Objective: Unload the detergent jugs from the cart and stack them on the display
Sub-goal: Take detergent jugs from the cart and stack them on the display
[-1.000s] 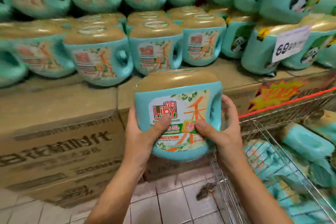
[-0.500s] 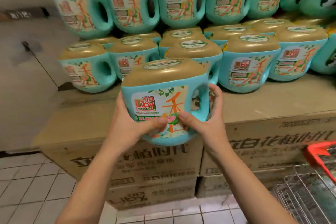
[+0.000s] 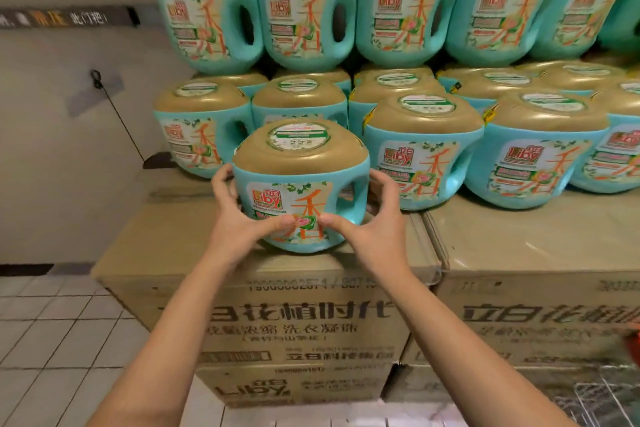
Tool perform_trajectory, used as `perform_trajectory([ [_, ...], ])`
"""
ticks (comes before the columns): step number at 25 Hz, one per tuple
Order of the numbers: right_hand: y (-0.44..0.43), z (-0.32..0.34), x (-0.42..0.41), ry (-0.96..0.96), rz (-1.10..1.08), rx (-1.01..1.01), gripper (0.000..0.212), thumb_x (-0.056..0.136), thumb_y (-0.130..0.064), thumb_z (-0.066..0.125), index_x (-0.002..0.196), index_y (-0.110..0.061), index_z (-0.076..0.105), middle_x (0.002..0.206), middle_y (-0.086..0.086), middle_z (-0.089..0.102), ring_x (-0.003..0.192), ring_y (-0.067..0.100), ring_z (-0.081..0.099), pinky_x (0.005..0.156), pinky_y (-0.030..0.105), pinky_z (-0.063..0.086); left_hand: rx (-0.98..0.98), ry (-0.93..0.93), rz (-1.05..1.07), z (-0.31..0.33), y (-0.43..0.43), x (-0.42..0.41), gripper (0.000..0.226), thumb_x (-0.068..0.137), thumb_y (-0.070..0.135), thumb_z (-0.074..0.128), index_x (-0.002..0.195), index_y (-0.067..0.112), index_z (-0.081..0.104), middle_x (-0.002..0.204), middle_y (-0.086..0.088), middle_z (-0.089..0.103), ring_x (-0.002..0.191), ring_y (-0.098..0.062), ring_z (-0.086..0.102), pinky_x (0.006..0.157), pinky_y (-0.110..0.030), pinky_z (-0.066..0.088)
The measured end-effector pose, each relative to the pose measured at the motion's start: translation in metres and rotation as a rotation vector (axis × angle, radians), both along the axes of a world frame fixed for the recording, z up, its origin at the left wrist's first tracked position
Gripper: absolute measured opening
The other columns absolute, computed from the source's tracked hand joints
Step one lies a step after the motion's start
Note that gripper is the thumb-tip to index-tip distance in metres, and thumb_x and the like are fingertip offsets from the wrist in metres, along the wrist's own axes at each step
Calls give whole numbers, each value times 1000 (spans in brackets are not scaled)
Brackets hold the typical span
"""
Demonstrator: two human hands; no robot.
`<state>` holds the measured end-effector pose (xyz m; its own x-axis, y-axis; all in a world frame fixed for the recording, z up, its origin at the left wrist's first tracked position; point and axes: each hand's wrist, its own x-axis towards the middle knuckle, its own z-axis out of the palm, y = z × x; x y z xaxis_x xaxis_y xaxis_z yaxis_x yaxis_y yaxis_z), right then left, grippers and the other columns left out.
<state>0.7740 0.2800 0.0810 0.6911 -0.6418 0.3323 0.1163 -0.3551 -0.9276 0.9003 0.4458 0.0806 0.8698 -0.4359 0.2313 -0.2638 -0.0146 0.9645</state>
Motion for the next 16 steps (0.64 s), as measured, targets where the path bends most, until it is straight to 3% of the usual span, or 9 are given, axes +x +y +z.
perform_trajectory([
  [2,-1,-2,8,5,-37,-37,93,58,-36,90,136,-20,41,133,-3,49,125,17,47,103,43,44,22,2,21,-3,-3,8,120,35,46,90,134,41,21,142,7,46,120,3,51,98,-24,46],
  [4,0,-2,17,25,-89,-88,94,60,-41,88,138,-19,41,133,-2,46,125,17,45,105,42,43,51,7,85,-5,-7,16,119,33,52,89,134,45,26,141,8,44,124,-6,48,102,-32,44],
  [7,-1,1,30,76,-155,-162,95,65,-45,84,143,-16,38,132,2,44,125,19,44,106,38,40,59,12,158,-7,-15,26,127,32,58,87,144,43,28,149,5,38,131,-14,43,106,-39,43],
  [11,-5,1,46,133,-206,-224,81,73,-46,78,138,-13,43,134,3,52,124,20,48,102,40,43,52,6,198,-7,-25,31,129,31,64,86,144,41,29,148,3,39,130,-13,44,104,-35,44],
  [16,-3,1,57,244,-312,-334,76,82,-53,66,141,-12,41,139,4,53,129,21,46,99,39,44,-18,17,247,-10,-40,31,121,37,57,88,142,32,33,143,-1,45,129,-12,48,107,-41,45],
])
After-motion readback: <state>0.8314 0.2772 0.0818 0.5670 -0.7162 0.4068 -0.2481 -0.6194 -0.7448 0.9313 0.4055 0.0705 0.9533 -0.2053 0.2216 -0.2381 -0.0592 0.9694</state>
